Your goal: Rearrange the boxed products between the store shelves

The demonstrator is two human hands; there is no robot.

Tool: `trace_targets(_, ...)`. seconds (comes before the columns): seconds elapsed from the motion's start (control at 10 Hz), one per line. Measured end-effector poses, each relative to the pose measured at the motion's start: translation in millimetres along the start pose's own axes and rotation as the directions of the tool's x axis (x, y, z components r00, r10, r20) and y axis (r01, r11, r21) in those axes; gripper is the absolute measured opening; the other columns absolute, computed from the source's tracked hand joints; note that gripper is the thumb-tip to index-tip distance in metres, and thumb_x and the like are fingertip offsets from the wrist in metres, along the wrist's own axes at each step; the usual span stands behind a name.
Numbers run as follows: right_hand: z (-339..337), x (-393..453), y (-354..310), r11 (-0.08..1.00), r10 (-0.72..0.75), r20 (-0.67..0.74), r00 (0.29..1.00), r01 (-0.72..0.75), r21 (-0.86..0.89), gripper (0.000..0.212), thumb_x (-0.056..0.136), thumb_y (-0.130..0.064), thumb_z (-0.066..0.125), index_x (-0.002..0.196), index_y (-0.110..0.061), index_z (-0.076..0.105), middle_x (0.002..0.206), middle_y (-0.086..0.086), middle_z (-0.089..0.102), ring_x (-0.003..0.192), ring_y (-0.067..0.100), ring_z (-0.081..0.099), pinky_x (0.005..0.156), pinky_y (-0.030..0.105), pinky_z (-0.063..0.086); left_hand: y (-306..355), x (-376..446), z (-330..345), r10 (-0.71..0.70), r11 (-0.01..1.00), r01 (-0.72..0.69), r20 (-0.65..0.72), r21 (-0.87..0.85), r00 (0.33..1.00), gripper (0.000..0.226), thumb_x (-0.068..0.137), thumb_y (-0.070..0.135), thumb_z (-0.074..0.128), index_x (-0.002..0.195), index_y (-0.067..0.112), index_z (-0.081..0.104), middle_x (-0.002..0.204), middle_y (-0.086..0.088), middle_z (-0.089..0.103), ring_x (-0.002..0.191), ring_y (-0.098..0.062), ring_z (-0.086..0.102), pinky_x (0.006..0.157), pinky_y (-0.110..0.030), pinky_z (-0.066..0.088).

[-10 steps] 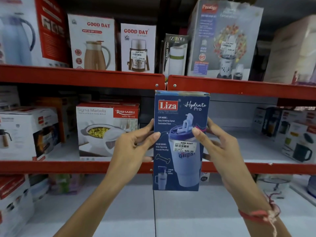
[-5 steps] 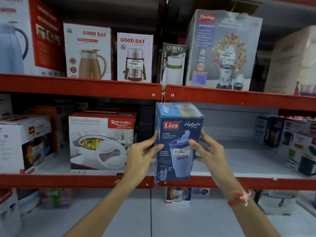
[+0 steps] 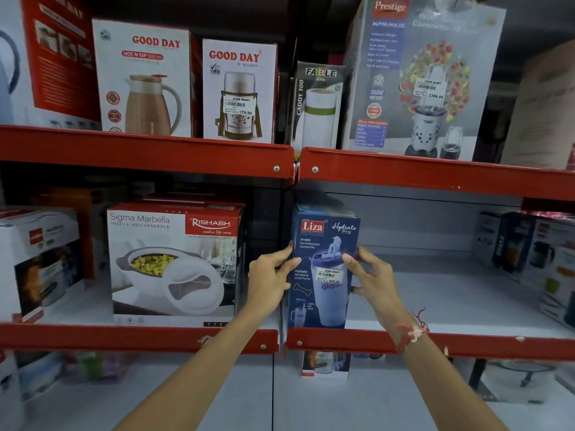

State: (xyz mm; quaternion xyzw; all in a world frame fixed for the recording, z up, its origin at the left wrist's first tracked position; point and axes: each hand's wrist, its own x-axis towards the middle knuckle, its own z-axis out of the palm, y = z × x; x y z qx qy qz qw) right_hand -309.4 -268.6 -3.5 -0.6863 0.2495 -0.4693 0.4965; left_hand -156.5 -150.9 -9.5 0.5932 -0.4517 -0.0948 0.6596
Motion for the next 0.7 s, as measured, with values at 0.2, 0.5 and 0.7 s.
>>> trace_targets(0.2, -1, 7, 10, 0.999, 0.008, -0.033, 0.999, -0.009, -0.033, 0.045, 0.091, -0.027, 0.061, 0.133, -0.013, 0.057, 0.125, 0.012, 0.066, 0.111, 0.030, 0.063, 0.082, 0.053, 0.059, -7, 3, 8, -0.024, 1.000, 0.024, 0.001, -0.020, 1.000, 0.042, 0.090, 0.016, 0.060, 0.131, 0.014, 0.053, 0.114, -0.005, 0.068, 0.101, -0.018, 0.066, 0.074, -0.041, 0.060)
trace_targets(0.5, -2, 6, 11, 0.997, 0.017, -0.051, 0.999, -0.020, -0.070, 0.042, 0.093, -0.028, 0.058, 0.134, -0.017, 0.055, 0.126, 0.008, 0.064, 0.116, 0.030, 0.061, 0.071, 0.039, 0.059, -8, 6, 8, -0.030, 1.000, 0.030, 0.042, 0.006, 0.999, 0.042, 0.091, 0.014, 0.058, 0.133, 0.014, 0.051, 0.122, -0.008, 0.065, 0.099, -0.010, 0.061, 0.065, -0.027, 0.058)
trace_targets(0.7, 8, -10, -2, 0.909, -0.198, -0.282, 0.939, 0.068, -0.411, 0.058, 0.095, -0.033, 0.056, 0.147, -0.017, 0.038, 0.144, 0.012, 0.044, 0.127, 0.028, 0.050, 0.091, 0.032, 0.048, -4, -8, 0, 0.037, 0.975, -0.041, 0.025, 0.220, 0.999, 0.058, 0.090, 0.033, 0.058, 0.141, 0.014, 0.038, 0.130, -0.012, 0.062, 0.113, -0.021, 0.062, 0.097, -0.042, 0.053)
